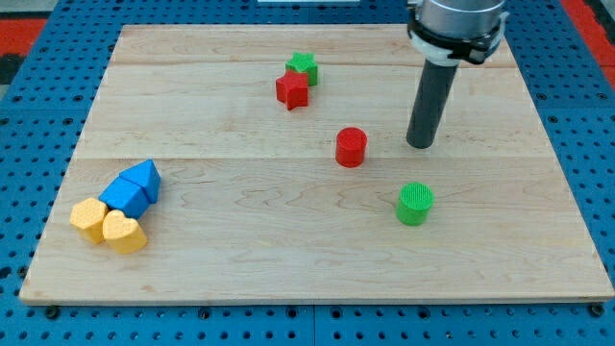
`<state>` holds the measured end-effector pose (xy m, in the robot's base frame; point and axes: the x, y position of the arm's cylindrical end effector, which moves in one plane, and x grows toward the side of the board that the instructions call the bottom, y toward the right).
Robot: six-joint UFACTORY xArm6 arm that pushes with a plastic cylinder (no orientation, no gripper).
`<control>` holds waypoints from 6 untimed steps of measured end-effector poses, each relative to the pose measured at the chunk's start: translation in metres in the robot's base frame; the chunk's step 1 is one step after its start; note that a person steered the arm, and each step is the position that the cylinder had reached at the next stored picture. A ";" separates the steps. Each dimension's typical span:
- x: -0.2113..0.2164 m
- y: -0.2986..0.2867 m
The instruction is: Move green star to left and down
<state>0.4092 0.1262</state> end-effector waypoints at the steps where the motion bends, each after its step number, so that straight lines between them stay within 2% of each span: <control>1: -0.103 -0.049; 2: -0.139 -0.068; 3: -0.103 -0.084; 5: -0.124 -0.160; 6: -0.152 -0.123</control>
<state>0.2575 0.0034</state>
